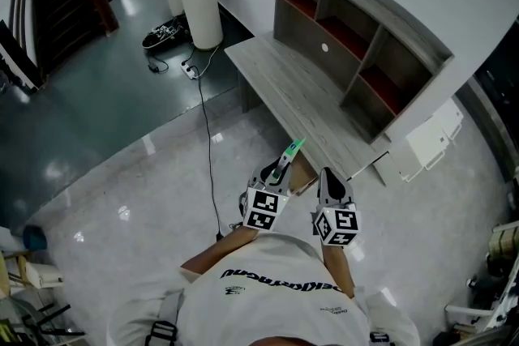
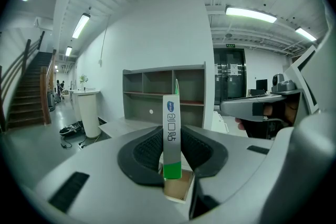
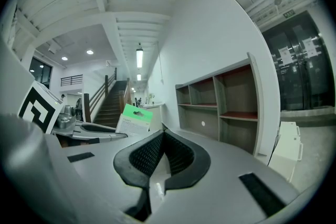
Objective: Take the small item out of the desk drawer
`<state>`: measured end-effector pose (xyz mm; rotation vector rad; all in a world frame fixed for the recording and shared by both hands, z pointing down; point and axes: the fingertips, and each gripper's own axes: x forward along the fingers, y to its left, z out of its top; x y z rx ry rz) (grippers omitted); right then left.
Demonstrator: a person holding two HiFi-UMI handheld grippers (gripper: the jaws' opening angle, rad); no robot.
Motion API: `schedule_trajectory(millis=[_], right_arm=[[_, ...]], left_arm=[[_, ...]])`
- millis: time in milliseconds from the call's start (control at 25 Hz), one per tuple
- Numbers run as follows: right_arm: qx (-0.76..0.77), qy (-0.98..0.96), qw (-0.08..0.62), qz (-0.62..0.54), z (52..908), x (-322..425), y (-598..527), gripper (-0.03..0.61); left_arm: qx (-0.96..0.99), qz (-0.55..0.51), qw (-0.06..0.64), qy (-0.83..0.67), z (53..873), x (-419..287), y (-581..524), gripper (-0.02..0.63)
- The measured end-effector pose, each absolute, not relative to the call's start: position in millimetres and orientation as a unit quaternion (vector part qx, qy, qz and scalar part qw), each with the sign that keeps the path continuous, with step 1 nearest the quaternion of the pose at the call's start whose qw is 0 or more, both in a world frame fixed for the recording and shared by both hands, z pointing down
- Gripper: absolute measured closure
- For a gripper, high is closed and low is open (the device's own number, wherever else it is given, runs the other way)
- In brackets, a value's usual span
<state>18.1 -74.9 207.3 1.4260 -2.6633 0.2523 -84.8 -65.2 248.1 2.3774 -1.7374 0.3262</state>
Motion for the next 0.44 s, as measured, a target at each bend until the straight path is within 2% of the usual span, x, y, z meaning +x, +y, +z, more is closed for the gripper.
schedule_trajectory(millis=[440], right_arm=[[0.476,-0.874,0.055,0.077,207,23,-75,0.546]], left_arm=[[0.798,0.111,0.079,-0.587,237,-91,-65,0.511]])
